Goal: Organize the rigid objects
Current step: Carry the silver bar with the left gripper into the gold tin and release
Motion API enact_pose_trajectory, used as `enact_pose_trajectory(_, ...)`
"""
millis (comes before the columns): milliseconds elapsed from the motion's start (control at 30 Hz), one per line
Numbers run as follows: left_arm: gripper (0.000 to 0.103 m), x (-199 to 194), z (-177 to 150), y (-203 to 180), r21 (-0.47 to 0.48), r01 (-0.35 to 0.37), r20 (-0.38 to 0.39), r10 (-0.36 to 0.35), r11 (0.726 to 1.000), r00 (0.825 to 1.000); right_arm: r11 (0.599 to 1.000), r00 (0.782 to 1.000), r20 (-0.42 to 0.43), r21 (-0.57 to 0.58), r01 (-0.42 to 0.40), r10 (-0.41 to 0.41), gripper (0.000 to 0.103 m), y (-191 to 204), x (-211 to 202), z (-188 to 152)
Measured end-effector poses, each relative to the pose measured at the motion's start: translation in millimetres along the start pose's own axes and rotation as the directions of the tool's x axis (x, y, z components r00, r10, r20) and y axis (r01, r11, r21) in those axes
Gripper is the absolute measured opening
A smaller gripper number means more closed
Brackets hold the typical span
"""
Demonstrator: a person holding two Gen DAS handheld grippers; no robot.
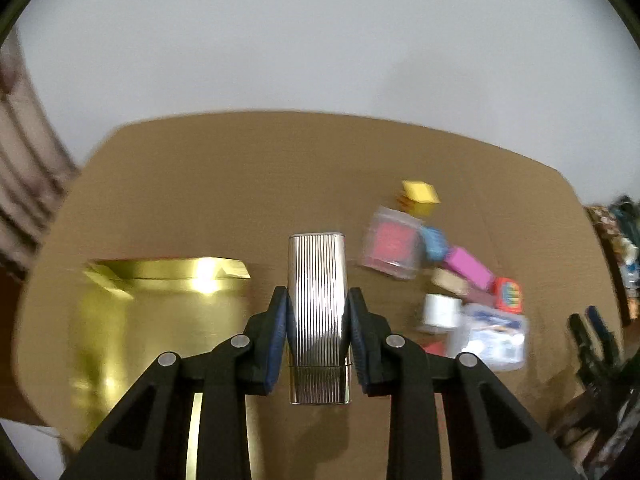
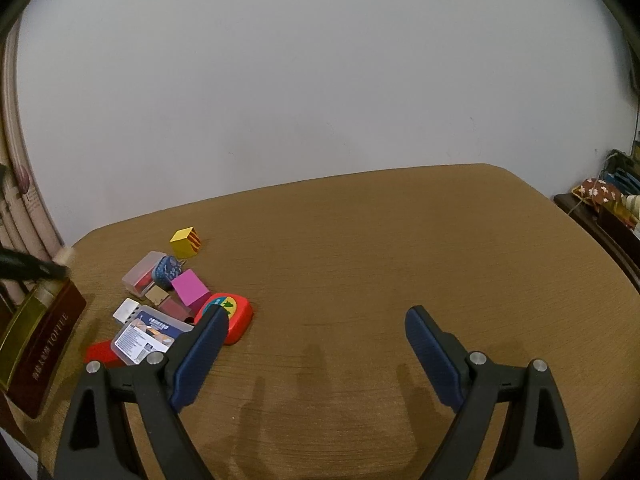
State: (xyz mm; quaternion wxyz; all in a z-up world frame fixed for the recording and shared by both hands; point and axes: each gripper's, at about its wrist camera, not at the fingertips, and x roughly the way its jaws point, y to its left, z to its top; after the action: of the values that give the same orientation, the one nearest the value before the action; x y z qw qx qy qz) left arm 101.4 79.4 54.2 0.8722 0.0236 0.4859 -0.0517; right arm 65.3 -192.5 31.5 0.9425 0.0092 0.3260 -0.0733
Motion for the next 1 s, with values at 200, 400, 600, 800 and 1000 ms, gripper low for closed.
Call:
enact_pose_trajectory(200, 0.026, 12, -21, 110, -0.026, -0.178, -0.103, 0.174, 0.984, 0.979, 1.0, 1.0, -0.001, -0.006, 0.028, -0.028, 0.093, 9, 8, 0)
enact_pose_trajectory(400, 0.026, 37, -34, 160, -0.01, -0.238, -0.169, 0.233, 0.971, 0.958, 0.999, 0.999, -0.017, -0.018, 0.051, -0.052, 0.093, 20, 21, 0)
enact_pose_trajectory(600, 0.026, 58, -45, 163, 0.021, -0.298, -0.176, 0.297, 0.954, 0.939, 0.997, 0.997, -0.029, -0.034, 0.064, -0.065, 0.093, 24, 28, 0)
enact_pose_trajectory(800, 0.032, 64, -47, 171, 0.018, -0.336, -0.162, 0.335, 0.942, 0.928, 0.997, 0.997, -0.033, -0.03, 0.073, -0.074, 0.093, 24, 29, -1)
enact_pose_trajectory(1000, 0.056, 23, -57, 156, -0.01, -0.309, -0.083, 0.307, 0.951, 0.948, 0.998, 0.998, -0.037, -0.028, 0.056, -0.057, 0.093, 21, 29, -3)
